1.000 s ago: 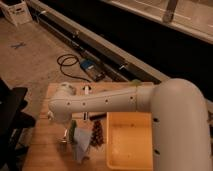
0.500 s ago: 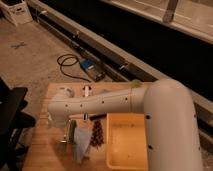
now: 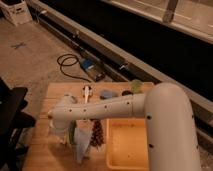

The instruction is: Place fork in metal cup

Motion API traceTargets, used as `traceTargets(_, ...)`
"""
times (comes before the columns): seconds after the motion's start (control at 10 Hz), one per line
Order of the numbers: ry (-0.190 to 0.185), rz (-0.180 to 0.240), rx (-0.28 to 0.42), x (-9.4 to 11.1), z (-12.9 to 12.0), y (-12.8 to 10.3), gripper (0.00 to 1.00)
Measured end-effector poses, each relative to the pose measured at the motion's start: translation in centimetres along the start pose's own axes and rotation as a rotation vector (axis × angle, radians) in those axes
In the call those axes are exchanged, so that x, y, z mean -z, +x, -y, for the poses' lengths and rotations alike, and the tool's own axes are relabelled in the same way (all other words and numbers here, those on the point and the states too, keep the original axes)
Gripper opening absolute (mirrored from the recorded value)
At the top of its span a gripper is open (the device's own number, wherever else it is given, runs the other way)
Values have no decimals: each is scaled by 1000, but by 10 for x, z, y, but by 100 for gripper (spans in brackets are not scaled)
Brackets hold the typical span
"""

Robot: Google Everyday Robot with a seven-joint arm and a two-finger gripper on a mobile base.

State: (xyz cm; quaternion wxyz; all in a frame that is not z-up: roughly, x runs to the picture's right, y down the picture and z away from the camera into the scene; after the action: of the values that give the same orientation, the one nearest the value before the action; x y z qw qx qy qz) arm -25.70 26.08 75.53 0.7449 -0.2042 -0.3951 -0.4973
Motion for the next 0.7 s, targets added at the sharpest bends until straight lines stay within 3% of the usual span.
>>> traceTargets(0.3,-13,16,-70,-3,-23,-8,65)
traceTargets(0.7,-38,14,-110,-3,-35,-10,65)
